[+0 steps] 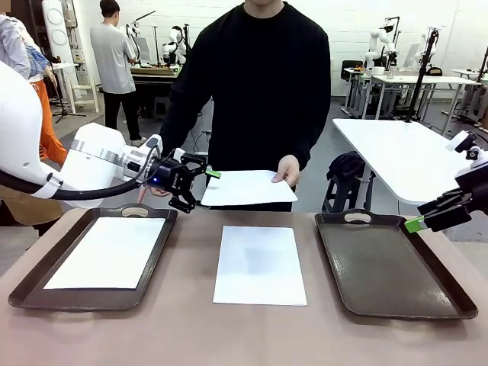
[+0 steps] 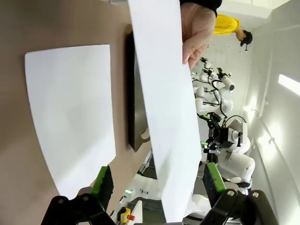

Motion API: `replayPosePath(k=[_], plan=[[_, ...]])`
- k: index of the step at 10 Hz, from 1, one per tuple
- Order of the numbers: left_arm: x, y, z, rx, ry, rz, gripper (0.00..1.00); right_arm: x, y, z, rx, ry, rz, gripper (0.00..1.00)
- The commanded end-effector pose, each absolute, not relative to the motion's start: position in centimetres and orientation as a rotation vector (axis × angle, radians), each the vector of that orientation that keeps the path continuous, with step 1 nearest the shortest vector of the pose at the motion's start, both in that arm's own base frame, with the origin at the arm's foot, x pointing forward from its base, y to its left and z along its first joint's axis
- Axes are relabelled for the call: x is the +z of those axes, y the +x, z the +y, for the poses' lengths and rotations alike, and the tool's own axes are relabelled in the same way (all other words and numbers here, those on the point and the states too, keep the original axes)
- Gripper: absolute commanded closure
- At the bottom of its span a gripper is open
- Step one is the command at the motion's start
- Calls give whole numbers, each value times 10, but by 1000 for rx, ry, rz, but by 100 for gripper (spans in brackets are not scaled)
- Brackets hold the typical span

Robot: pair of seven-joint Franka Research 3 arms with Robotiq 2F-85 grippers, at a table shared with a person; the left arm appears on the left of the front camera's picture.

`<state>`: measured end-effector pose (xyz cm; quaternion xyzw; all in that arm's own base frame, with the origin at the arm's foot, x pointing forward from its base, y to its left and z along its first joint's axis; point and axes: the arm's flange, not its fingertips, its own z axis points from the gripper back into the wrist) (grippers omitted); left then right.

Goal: Sort the A4 documents.
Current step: Receive the A4 Paper.

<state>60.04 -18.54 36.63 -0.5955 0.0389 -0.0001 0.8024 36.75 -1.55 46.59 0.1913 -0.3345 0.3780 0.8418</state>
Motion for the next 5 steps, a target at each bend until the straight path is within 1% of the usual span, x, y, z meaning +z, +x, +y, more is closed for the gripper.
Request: replayPosePath(k=[1,5], plan=[[366,613,-194,61,-1321,110,0,464,372,-16,810,427,-723,0],[355,630,-191,161,-1363,122,0,464,372,-16,810,427,-723,0]])
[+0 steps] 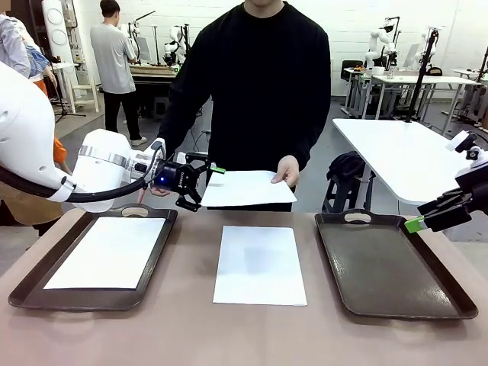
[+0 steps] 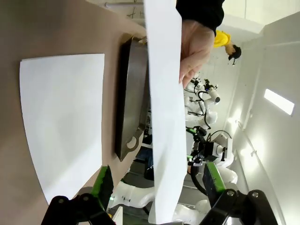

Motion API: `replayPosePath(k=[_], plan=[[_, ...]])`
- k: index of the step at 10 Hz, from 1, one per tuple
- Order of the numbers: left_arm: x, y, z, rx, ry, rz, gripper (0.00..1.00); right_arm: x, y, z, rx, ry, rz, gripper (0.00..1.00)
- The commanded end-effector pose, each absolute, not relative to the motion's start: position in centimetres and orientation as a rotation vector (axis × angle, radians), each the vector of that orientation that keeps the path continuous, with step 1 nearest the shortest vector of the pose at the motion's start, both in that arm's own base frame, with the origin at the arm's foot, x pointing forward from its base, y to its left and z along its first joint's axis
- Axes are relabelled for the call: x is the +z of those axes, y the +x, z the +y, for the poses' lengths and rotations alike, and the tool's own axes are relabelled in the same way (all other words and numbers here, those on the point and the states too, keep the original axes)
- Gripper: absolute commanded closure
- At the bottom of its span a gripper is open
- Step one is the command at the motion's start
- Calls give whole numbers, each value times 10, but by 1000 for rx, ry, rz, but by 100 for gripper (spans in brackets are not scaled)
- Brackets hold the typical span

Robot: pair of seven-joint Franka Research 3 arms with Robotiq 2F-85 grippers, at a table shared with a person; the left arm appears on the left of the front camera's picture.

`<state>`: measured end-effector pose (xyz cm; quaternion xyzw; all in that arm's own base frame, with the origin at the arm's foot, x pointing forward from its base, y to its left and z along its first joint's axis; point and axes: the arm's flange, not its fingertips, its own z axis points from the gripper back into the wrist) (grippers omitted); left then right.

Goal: Sort the A4 documents.
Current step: Receive the A4 Paper.

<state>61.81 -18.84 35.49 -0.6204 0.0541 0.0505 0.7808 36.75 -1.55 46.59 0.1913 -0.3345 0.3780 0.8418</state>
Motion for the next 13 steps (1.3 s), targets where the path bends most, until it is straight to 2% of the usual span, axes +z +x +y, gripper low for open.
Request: replayPosePath(k=[1,5,7,9,10,11,12,13], plan=[[353,632,-190,177,-1369,119,0,464,372,-16,810,427,-723,0],[349,631,-192,196,-1465,159,0,464,372,-16,810,427,-723,0],[339,629,-184,233,-1536,187,6,464,372,-16,810,427,-723,0],[332,628,-173,257,-1574,181,17,464,372,-16,810,427,-723,0],[331,627,-172,259,-1583,179,31,464,372,-16,810,427,-723,0],[330,627,-174,239,-1591,189,37,464,372,-16,810,427,-723,0],[331,628,-175,224,-1594,192,50,464,372,-16,810,427,-723,0],[332,627,-176,216,-1593,188,56,464,372,-16,810,427,-723,0]])
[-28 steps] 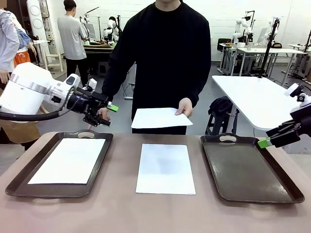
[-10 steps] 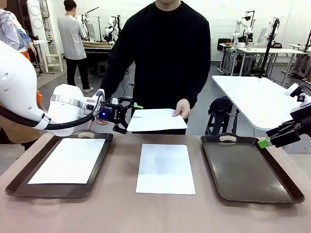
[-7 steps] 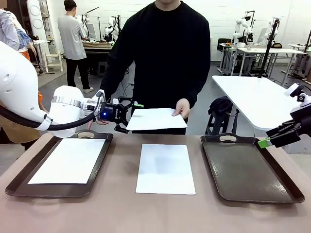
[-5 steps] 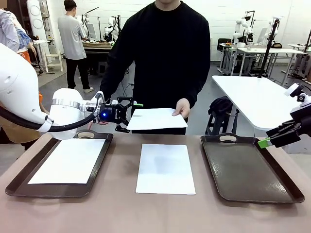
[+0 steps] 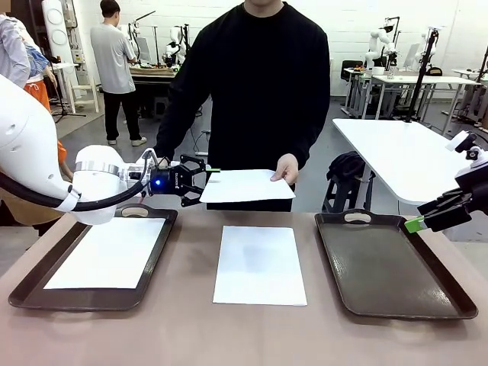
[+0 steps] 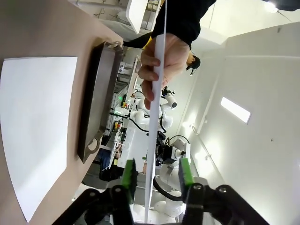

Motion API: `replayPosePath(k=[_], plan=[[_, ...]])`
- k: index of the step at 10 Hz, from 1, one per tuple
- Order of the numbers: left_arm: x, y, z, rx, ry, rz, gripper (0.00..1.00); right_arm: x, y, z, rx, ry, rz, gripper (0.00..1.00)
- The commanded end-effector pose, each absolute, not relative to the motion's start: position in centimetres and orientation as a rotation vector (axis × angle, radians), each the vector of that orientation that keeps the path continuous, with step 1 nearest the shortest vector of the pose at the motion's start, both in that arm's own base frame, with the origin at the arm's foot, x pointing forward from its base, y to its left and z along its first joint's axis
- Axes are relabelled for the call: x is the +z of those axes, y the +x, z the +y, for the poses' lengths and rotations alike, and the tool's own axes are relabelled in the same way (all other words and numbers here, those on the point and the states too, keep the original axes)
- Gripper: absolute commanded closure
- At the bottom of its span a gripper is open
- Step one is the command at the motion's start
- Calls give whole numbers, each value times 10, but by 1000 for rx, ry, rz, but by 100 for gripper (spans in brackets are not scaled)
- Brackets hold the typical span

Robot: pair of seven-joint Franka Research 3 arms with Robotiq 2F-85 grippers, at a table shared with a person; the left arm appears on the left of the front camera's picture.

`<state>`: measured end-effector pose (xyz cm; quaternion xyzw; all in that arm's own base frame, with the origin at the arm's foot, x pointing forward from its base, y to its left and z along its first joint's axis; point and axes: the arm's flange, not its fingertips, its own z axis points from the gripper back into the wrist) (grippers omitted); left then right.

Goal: Sort the A4 documents.
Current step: Receive the A4 Paper.

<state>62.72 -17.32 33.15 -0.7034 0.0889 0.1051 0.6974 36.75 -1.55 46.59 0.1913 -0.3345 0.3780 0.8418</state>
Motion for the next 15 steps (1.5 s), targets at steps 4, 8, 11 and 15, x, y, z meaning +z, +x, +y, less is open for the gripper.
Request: replayPosePath(k=[4,8,11,15], plan=[[328,628,-177,195,-1592,196,95,464,372,-16,810,427,-723,0],[329,627,-182,185,-1587,195,100,464,372,-16,810,427,-723,0],[331,625,-185,174,-1577,184,100,464,372,-16,810,427,-723,0],[333,624,-184,178,-1574,200,100,464,372,-16,810,427,-723,0]])
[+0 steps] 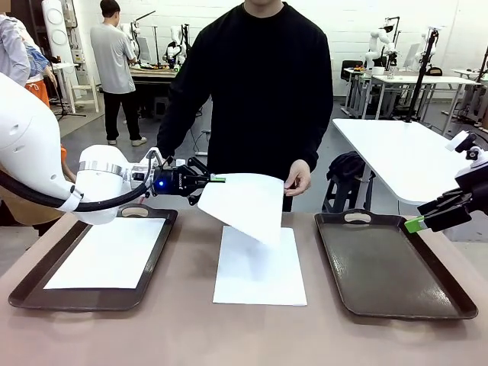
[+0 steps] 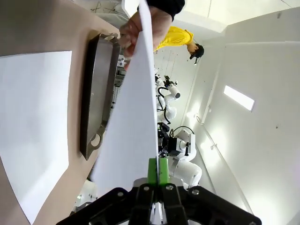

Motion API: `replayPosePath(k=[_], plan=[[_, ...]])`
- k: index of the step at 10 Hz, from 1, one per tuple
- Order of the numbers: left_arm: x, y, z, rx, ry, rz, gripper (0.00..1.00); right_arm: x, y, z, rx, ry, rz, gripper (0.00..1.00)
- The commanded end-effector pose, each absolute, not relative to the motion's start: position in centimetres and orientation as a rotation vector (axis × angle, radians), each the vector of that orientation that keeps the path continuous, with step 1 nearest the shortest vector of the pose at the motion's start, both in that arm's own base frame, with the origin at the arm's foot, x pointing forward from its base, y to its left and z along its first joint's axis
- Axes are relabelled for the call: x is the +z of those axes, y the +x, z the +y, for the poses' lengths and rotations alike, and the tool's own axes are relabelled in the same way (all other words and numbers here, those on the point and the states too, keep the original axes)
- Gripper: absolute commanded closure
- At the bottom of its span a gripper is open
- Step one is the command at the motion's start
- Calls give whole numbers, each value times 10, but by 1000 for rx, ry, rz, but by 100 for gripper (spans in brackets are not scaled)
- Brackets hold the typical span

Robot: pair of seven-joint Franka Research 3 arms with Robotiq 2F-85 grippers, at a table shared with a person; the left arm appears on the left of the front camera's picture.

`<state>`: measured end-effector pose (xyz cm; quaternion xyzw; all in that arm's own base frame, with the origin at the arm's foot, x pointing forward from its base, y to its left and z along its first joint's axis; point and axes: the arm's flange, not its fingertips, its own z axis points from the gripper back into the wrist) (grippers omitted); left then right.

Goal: Sort the A4 documents.
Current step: Receive the A4 Paper.

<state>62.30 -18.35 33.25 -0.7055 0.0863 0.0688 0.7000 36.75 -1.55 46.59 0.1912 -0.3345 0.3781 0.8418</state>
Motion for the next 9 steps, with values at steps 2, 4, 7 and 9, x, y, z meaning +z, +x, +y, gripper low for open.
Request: replayPosePath(k=[2,4,7,9], plan=[[333,624,-184,178,-1574,200,100,464,372,-16,810,427,-723,0],[333,624,-184,178,-1574,200,100,464,372,-16,810,427,-723,0],[333,624,-184,178,-1574,200,100,464,372,-16,810,427,-723,0],[333,624,-184,178,-1574,200,100,464,372,-16,810,427,-723,0]])
